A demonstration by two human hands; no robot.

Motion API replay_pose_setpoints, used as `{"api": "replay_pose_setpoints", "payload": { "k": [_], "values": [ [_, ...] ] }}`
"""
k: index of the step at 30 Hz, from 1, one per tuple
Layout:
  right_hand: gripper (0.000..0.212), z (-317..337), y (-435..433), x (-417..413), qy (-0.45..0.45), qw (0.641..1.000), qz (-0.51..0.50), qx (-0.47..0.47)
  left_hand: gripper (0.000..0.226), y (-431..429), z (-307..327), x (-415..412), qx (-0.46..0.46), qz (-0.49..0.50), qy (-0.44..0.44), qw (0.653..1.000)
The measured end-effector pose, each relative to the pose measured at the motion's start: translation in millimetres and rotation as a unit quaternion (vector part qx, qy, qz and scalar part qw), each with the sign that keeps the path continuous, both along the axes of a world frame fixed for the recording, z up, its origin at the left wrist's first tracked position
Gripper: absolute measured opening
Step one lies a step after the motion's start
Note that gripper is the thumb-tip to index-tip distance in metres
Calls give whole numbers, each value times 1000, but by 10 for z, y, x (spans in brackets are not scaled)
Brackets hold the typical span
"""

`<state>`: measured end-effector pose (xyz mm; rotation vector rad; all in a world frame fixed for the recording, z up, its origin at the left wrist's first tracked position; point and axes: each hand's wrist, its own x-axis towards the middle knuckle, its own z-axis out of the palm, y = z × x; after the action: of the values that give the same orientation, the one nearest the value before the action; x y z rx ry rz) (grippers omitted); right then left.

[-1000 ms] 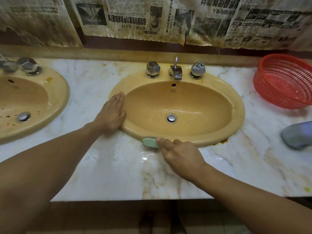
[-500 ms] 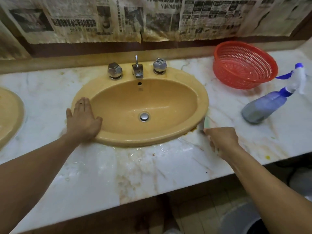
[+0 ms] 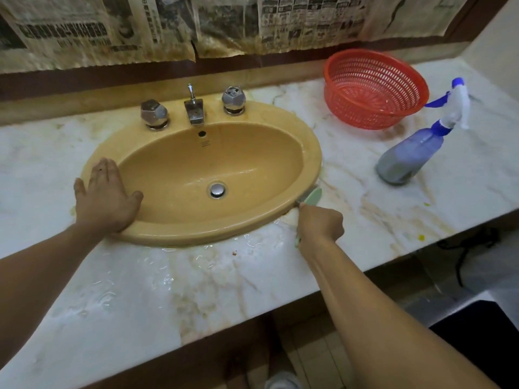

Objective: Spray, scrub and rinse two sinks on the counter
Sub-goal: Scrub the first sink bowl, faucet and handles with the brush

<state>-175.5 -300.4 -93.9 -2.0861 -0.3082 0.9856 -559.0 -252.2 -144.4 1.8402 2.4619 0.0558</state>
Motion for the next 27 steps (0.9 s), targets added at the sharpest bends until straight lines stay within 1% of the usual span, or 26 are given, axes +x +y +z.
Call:
{"api": "replay_pose_setpoints", "payload": {
  "k": [1, 3, 4, 7, 9, 11, 12, 15, 18, 20, 23, 25, 27],
  "values": [
    [14, 20, -133, -71, -14, 1000, 25, -2, 88, 7, 5, -3, -1, -4, 2, 1000],
    [27, 35, -372, -199, -40, 996, 79, 6, 89, 32, 9, -12, -5, -12, 8, 1000],
    [29, 47, -398, -205, -42, 995, 90, 7, 90, 41, 14, -19, -7, -13, 10, 1000],
    [16, 97, -101, -30, -21, 999, 39, -15, 90, 58, 13, -46, -9, -18, 8, 1000],
    [21, 143, 30, 20, -23, 999, 27, -28, 90, 55, 6, -60, -10, -18, 8, 1000],
    [27, 138, -80, -105, -36, 998, 42, -34, 90, 48, 7, -58, -13, -18, 6, 1000],
    [26, 128, -202, -208, -32, 997, 55, -42, 90, 44, 8, -56, -13, -19, 4, 1000],
    [19, 114, -514, -523, 20, 995, 71, -61, 89, 41, 22, -58, -13, -22, 2, 1000],
    [21, 121, -413, -481, 65, 996, 39, -51, 89, 38, 16, -77, -13, -27, -1, 1000],
    [27, 158, -204, -305, 62, 997, 22, -42, 88, 40, 15, -82, -13, -28, -3, 1000],
    [23, 203, -30, -144, 34, 999, 19, -36, 88, 38, 10, -80, -13, -26, -6, 1000],
    [23, 199, -146, -224, 18, 998, 35, -42, 88, 36, 4, -80, -10, -29, -9, 999],
    [19, 136, -333, -355, 15, 997, 57, -56, 87, 45, 10, -84, -9, -30, -11, 999]
  ]
}}
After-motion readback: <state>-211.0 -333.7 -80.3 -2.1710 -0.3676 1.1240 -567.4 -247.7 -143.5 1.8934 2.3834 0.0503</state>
